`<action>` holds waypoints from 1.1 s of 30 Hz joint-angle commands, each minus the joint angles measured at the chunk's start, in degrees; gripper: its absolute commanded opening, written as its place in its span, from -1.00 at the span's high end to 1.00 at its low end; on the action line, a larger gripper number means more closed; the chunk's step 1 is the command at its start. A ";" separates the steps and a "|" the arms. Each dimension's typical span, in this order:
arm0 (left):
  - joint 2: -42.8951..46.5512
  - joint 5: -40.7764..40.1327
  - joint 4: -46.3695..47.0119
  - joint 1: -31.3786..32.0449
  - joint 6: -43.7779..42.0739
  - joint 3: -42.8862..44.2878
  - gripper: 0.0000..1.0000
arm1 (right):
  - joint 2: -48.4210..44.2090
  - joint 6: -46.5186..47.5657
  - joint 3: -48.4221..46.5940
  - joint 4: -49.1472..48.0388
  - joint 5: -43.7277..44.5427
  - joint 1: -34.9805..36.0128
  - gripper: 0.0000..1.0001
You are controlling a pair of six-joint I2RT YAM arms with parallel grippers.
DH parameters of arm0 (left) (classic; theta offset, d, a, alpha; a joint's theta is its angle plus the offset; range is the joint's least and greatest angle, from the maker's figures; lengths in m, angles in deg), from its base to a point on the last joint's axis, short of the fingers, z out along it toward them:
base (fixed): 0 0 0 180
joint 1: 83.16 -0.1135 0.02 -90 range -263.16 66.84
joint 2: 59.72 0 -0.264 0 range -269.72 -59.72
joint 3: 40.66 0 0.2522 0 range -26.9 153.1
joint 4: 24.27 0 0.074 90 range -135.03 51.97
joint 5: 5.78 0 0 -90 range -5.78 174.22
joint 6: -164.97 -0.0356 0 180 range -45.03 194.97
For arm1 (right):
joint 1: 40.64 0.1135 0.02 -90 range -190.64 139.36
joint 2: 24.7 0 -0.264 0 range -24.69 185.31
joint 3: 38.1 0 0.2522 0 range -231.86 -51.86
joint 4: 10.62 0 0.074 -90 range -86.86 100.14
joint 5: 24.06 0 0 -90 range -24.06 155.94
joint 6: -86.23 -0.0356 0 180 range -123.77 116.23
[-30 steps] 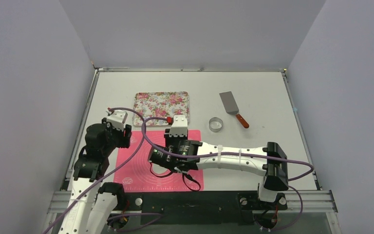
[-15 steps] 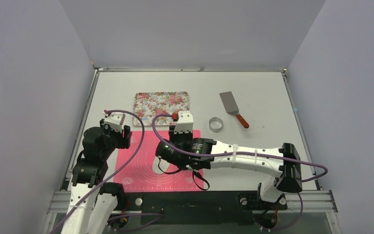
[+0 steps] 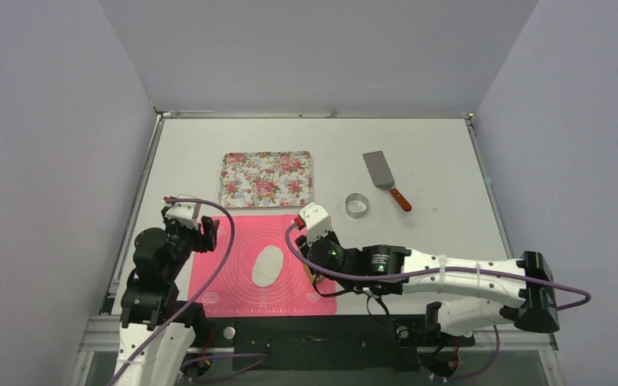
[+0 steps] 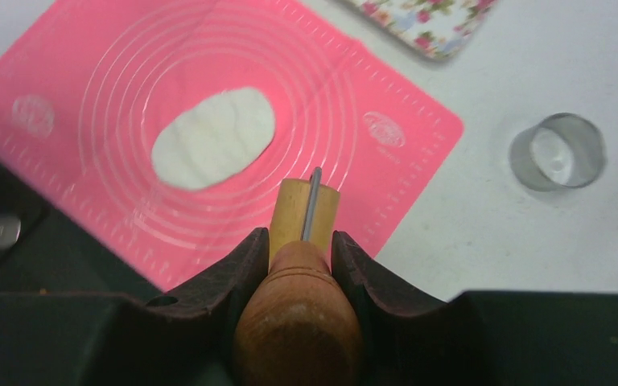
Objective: Roll out the dumpling wrappers from the dough
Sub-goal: Flatten out the dough on the work surface.
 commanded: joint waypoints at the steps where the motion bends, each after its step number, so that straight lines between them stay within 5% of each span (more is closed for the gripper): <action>1: -1.57 1.43 6.14 -0.31 4.41 -1.46 -0.10 | -10.20 14.74 8.12 -17.08 -23.95 -5.87 1.00; 5: -5.06 2.36 8.09 -0.31 7.70 -1.27 -0.10 | -10.06 10.20 8.67 -19.82 -38.85 -15.17 1.00; 15: -1.79 -0.46 24.32 -0.35 17.33 -8.77 -0.11 | -11.26 8.85 10.26 -23.19 -38.74 -18.77 1.00; 19: 1.88 -5.54 26.87 -0.31 38.38 -13.16 -0.10 | -9.93 9.83 8.98 -23.28 -40.59 -19.63 1.00; 24: -2.83 2.38 27.29 -0.36 41.78 -11.22 -0.10 | -4.59 9.97 6.17 -23.56 -42.61 -21.83 1.00; 29: -18.88 12.32 16.59 3.07 35.67 3.46 -0.10 | 4.25 11.18 2.93 -24.39 -45.95 -23.04 1.00; 33: -21.07 -3.78 11.81 13.37 32.17 8.99 -0.10 | 12.40 11.13 -3.83 -23.73 -47.96 -22.91 1.00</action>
